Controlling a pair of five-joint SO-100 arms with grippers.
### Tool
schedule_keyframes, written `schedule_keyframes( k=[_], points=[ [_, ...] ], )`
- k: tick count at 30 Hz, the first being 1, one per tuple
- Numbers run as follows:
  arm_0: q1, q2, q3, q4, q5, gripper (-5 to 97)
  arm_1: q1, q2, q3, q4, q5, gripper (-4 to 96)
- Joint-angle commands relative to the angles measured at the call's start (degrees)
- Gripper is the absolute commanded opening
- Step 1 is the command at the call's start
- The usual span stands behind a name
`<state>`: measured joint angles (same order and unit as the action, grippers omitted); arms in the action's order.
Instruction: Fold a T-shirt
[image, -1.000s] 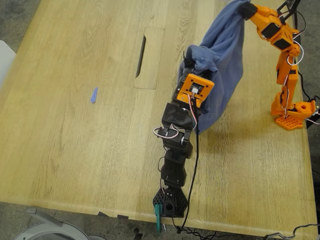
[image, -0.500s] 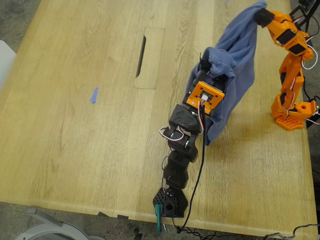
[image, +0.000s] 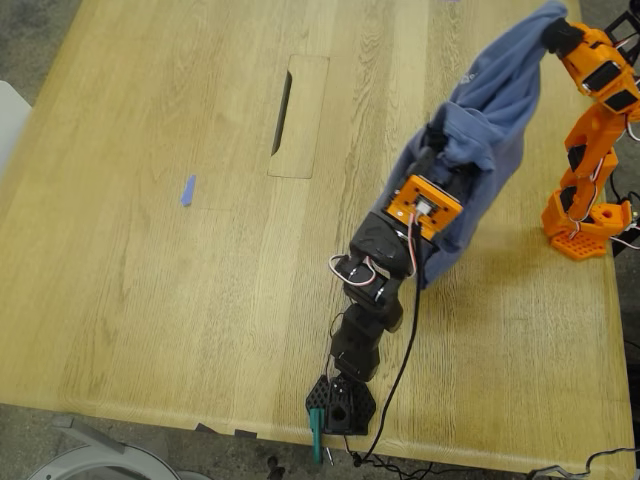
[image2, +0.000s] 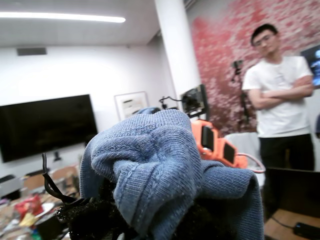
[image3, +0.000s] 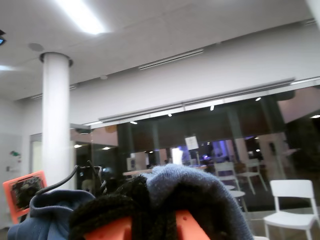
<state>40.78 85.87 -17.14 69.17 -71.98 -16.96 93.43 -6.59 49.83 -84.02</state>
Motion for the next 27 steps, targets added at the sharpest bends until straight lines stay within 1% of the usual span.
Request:
schedule_keyframes(
  k=[1,10,14,19,21,24,27],
  points=[
    [4.7,3.4,-0.6,-3.3,0.9,0,-3.3,2.0,-0.9,1.1,-0.7,-0.1],
    [10.5,3.3,1.8,-2.7,1.4,0,-4.6,4.5,0.4,3.3,-1.2,-0.1],
    [13.1,3.3,1.2,0.4,1.1,0,-4.2,7.1,1.4,8.2,-1.4,-0.1],
    [12.7,3.4,-0.7,6.2,-0.9,0,-4.0,7.7,1.2,10.6,-1.1,-0.1],
    [11.9,4.7,-0.6,8.6,-1.4,0,-3.1,9.6,3.4,11.5,-0.6,-0.1],
    [10.4,7.4,2.4,8.8,-1.3,0,-1.9,12.8,8.4,10.6,-0.4,-0.1],
    [10.3,7.5,2.5,9.7,-1.4,0,-1.7,13.5,9.0,11.6,-0.4,-0.1]
  ],
)
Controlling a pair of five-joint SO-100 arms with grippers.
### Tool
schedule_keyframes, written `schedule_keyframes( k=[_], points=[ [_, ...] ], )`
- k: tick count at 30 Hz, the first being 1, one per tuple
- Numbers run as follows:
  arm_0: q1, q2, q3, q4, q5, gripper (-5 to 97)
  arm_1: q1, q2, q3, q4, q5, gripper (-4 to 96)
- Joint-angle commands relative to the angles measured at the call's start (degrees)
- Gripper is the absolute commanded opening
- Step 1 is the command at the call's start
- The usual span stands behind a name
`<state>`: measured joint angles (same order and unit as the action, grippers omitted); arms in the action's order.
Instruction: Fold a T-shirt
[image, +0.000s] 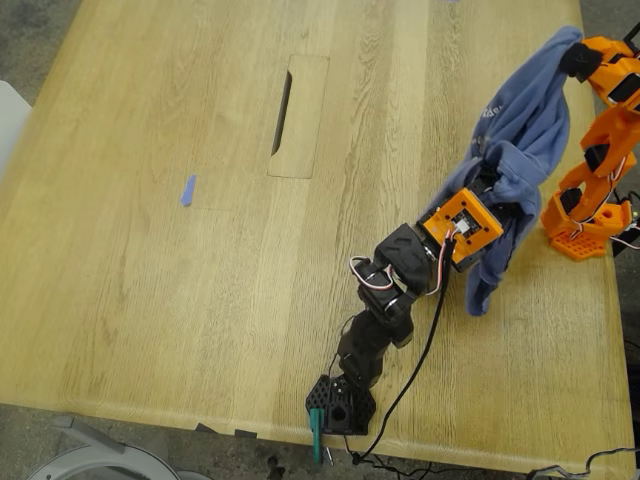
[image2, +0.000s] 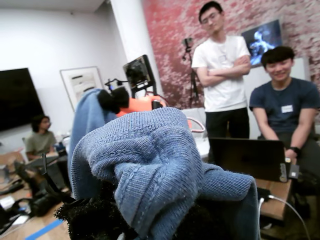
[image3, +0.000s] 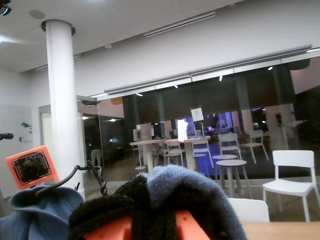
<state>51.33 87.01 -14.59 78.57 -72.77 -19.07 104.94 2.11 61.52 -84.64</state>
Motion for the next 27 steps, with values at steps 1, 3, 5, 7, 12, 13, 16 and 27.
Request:
schedule_keyframes(
  k=[1,3,5,7,12,13,16,27],
  points=[
    [-0.3,6.3,-0.4,0.9,-0.7,0,0.5,2.2,0.3,0.7,0.3,-0.1],
    [-0.5,6.5,-1.3,3.3,-1.0,0,1.1,2.7,0.3,2.3,0.4,-0.1],
    [-1.2,7.2,-1.9,6.3,-1.3,0,1.5,3.3,0.3,3.3,0.5,-0.1],
    [-2.3,7.9,-2.2,9.0,-1.7,0,1.8,4.0,0.3,4.3,0.6,-0.1],
    [-5.4,8.6,-2.9,16.3,-4.3,0,2.6,4.6,0.3,6.3,0.9,-0.1],
    [-6.4,8.9,-2.9,17.6,-4.9,0,2.7,4.7,0.3,6.8,1.0,-0.1],
    [-9.1,9.7,-2.6,21.7,-6.2,0,3.4,5.0,0.3,8.6,1.3,-0.1],
    [-18.3,14.7,5.4,26.8,-7.1,0,5.7,7.2,2.9,16.1,2.3,-0.1]
  ],
)
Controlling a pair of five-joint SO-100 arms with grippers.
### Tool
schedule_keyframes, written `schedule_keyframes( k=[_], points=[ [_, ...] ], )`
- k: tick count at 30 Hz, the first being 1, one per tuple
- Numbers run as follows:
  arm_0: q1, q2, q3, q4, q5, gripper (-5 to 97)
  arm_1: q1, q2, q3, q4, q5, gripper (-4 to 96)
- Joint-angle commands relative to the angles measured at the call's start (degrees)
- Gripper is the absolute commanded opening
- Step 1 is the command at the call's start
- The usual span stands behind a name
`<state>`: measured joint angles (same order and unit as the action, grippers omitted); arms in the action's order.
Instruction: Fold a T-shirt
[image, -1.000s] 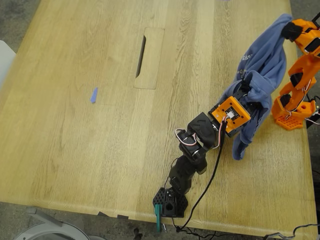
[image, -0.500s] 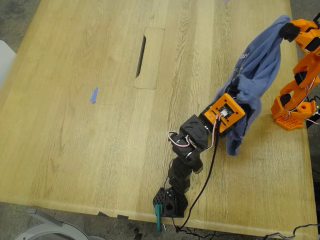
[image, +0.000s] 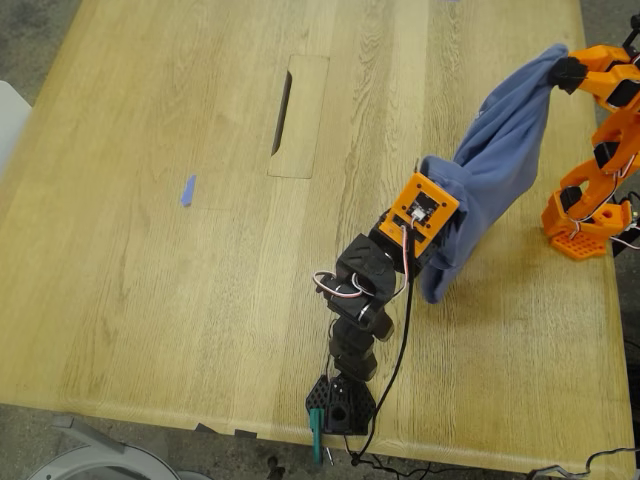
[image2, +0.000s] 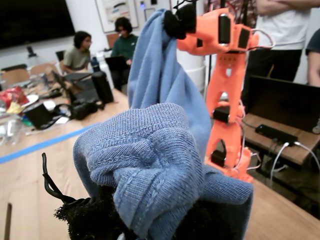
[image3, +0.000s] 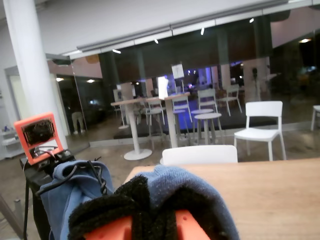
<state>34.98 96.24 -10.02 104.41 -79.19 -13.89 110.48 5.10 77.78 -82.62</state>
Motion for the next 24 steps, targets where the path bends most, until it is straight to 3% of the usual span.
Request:
schedule_keyframes(
  k=[1,14,19,24],
  points=[
    [-2.3,5.4,1.5,1.0,-0.7,0,0.5,1.1,-0.2,-0.3,0.3,-0.1],
    [-7.6,5.6,15.0,0.9,-2.2,0,1.6,-1.4,-0.4,4.0,1.1,-0.1],
    [-9.7,14.6,30.3,0.9,-2.4,0,2.8,-1.9,-1.8,9.6,1.8,-0.1],
    [-12.5,16.1,34.3,0.7,-2.3,0,4.7,-3.8,-3.3,13.2,2.0,-0.1]
  ],
)
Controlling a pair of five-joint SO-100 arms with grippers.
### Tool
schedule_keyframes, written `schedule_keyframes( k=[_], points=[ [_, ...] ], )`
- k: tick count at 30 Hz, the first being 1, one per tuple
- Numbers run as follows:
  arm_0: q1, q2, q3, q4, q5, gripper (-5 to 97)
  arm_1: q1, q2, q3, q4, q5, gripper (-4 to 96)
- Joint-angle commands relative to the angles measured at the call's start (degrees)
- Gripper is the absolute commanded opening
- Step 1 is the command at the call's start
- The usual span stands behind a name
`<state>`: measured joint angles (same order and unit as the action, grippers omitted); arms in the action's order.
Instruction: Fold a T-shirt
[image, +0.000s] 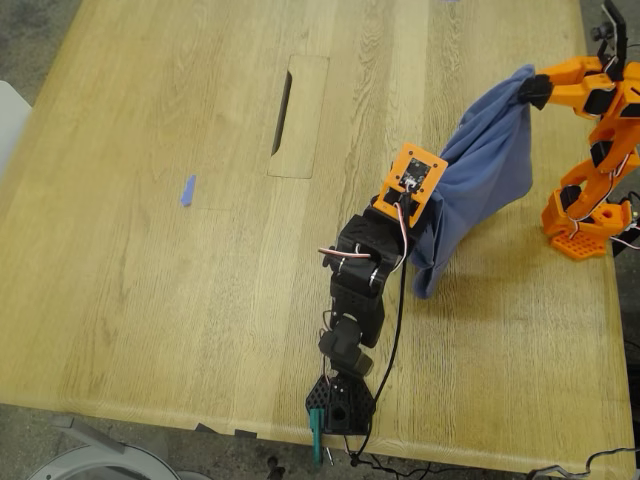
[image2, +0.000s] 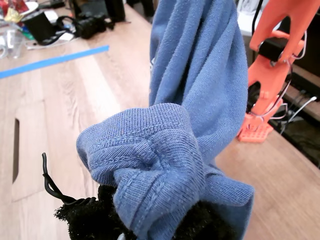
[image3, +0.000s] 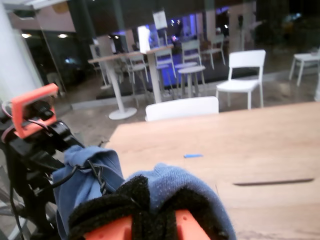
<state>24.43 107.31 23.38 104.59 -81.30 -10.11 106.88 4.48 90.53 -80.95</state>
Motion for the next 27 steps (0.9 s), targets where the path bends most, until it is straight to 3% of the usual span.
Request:
schedule_keyframes(
  k=[1,16,22,27],
  points=[
    [-2.5,5.4,1.7,0.5,-0.2,0,2.0,-0.6,-3.0,1.6,0.4,-0.1],
    [-12.0,17.8,27.4,-3.6,0.4,0,14.0,-0.9,3.5,6.5,0.8,-0.1],
    [-15.5,17.9,29.6,-3.6,0.6,0,17.1,7.7,22.3,6.1,1.0,-0.1],
    [-18.7,18.3,33.4,-5.8,0.7,0,19.4,19.1,46.8,-3.5,1.1,-0.1]
  ],
)
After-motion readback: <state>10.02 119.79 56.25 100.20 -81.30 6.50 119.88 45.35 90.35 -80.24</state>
